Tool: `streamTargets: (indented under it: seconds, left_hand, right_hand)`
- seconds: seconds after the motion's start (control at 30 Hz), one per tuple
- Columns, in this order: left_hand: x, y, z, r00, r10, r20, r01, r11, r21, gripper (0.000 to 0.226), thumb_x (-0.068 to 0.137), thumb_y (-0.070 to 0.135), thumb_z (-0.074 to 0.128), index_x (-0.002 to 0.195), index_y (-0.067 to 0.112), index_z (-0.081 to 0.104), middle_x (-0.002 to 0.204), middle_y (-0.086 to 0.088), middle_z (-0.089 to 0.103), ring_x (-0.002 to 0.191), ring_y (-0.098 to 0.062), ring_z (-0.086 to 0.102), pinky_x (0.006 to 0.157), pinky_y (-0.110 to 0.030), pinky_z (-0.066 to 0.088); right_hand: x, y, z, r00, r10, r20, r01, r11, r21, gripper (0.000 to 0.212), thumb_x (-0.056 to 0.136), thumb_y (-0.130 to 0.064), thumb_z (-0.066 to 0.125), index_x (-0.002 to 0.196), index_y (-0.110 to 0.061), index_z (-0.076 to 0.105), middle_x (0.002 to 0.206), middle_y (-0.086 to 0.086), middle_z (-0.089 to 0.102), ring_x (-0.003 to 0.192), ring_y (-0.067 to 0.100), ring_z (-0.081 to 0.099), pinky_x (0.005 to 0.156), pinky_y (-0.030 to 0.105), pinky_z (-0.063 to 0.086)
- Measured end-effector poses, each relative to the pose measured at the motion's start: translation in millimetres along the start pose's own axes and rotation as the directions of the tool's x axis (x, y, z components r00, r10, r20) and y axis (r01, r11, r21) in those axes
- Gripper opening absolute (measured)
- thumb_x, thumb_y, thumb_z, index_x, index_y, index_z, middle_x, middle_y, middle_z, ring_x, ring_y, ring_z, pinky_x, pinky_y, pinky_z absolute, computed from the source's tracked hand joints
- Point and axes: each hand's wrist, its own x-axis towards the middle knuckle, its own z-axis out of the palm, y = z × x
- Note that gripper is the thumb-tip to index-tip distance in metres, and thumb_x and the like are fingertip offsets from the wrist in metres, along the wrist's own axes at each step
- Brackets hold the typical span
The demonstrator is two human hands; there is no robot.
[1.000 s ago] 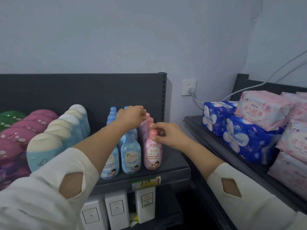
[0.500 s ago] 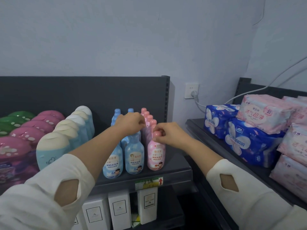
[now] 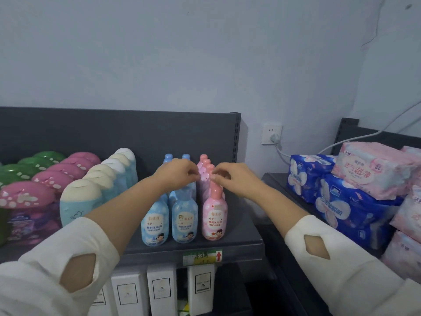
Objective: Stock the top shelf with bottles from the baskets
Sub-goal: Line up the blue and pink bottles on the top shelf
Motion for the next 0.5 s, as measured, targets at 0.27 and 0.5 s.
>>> streamTargets:
  seconds: [0.27, 0.5]
  left_hand:
    - [-19, -23, -15, 0.991, -0.104, -0.084, 0.105, 0.994, 0.015, 0.016, 0.089, 0.026, 0.053, 0.092, 0.023, 0.068, 0.099, 0.006, 0.065, 0.094, -0.020, 0.060, 0.088, -0.044, 0.048]
    - [-38, -42, -14, 0.987, -0.137, -0.082, 0.135, 0.990, -0.025, 0.020, 0.090, 0.018, 0.054, 0.106, 0.021, 0.067, 0.093, 0.004, 0.062, 0.083, -0.013, 0.054, 0.082, -0.028, 0.047]
  right_hand:
    - [15, -29, 0, 0.983, -0.141, 0.115, 0.157, 0.978, -0.140, 0.031, 0.089, -0.042, 0.055, 0.117, -0.029, 0.060, 0.107, -0.007, 0.064, 0.096, 0.014, 0.057, 0.080, 0.034, 0.051]
    - [32, -44, 21, 0.970, -0.181, 0.161, 0.208, 0.963, -0.172, 0.033, 0.091, -0.021, 0.045, 0.118, -0.032, 0.060, 0.081, -0.017, 0.051, 0.107, 0.025, 0.048, 0.071, 0.034, 0.047]
